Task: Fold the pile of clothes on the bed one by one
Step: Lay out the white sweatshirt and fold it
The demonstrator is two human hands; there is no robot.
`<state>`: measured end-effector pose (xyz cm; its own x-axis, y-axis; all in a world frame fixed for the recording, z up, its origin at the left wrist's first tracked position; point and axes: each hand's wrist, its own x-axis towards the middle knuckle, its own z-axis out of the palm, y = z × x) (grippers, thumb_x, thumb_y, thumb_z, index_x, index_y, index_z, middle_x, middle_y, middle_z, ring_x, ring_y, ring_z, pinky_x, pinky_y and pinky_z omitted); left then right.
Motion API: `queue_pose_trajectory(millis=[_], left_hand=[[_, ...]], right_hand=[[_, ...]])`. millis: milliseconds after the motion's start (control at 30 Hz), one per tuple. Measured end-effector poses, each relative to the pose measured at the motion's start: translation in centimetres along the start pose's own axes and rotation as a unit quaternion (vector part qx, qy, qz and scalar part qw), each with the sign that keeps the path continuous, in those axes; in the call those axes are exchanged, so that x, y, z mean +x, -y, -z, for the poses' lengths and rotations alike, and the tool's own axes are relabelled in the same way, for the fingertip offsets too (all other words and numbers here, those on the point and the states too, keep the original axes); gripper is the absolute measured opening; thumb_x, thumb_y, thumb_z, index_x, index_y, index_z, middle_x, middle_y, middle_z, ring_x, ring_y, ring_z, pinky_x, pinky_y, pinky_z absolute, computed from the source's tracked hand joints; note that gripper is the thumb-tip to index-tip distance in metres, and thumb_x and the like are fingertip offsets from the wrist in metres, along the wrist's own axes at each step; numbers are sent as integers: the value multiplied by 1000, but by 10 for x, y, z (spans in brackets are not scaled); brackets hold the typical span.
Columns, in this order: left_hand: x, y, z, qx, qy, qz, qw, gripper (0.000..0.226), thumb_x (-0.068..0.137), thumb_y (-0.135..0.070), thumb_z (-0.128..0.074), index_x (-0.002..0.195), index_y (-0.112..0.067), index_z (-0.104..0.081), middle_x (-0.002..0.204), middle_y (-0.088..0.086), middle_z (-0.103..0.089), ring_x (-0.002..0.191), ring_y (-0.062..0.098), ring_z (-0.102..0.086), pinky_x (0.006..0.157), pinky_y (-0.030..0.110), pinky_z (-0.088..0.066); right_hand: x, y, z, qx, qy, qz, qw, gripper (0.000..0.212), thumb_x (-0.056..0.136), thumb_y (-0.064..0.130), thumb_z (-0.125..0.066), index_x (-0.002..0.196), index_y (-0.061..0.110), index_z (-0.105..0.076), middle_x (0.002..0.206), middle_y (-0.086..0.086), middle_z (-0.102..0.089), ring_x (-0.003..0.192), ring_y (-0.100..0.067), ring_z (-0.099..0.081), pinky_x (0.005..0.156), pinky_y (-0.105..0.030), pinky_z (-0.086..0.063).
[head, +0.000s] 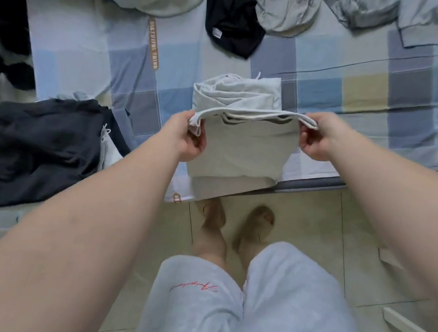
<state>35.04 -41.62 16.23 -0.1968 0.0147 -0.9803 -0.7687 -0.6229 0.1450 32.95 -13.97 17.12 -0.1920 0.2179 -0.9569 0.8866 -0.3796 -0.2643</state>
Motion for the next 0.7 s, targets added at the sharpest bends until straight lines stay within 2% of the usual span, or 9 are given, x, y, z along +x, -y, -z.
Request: queue_pose_trajectory(millis=[133,267,300,333,400,433,500,600,700], left_hand=[[51,-39,-32,-5,3,-11,1000,18,98,-27,-61,85,-17,-66,71,-5,-69,60,6,-64,56,19,-49],[110,-41,-51,123,-25,-126,984,32,101,-37,-59,128,-20,-62,107,-11,-70,99,11,-66,75,25,-49],[126,-34,-50,235,-65,-195,950,40,100,-36,-59,137,-21,-56,120,-10,-67,114,15,-62,85,28,-49],[143,-25,-46,381,-111,-273,876,48,99,-37,-57,145,-24,-49,134,-8,-60,131,19,-51,97,33,-45],[176,-6,-38,631,-142,-366,669,59,100,-44,-50,155,-33,-32,162,-6,-30,151,25,-18,117,47,-25],[191,2,-36,692,-131,-388,595,62,100,-49,-46,157,-38,-25,168,-6,-14,154,28,-6,120,53,-15],[224,11,-33,726,-112,-390,556,66,99,-59,-38,158,-44,-12,169,-9,6,154,31,10,120,61,-3],[272,18,-34,726,-134,-396,547,69,97,-69,-29,157,-49,0,166,-15,17,153,32,18,117,68,-1],[307,23,-30,728,-171,-441,497,71,95,-74,-21,157,-48,1,167,-15,15,153,37,17,119,65,2]], right_hand=[[50,44,-42,-4,-2,11,1000,23,100,21,-50,82,20,-63,67,8,-65,49,-3,-62,42,-12,-42],[110,55,-70,-104,11,80,991,24,99,27,-57,121,20,-63,115,9,-70,94,-12,-64,71,-28,-50],[128,49,-73,-198,-8,134,971,38,98,30,-58,135,19,-57,128,6,-65,104,-16,-60,79,-29,-49],[146,40,-73,-321,-33,199,925,51,98,34,-57,145,19,-48,139,1,-56,120,-22,-53,91,-32,-47],[180,14,-70,-545,-58,304,779,65,98,44,-51,157,29,-27,166,-4,-22,151,-28,-20,119,-46,-23],[193,1,-69,-600,-62,348,717,67,99,49,-46,159,34,-20,169,-2,-6,155,-30,-3,122,-52,-9],[220,-19,-67,-634,-62,413,651,69,100,54,-39,160,39,-9,170,1,8,155,-30,10,121,-57,2],[263,-30,-69,-612,-90,469,630,70,99,54,-36,161,36,-8,170,-3,4,155,-33,6,124,-56,-7],[299,-35,-71,-576,-116,531,611,74,96,51,-37,161,23,-17,169,-13,-6,154,-42,-2,124,-54,-13]])
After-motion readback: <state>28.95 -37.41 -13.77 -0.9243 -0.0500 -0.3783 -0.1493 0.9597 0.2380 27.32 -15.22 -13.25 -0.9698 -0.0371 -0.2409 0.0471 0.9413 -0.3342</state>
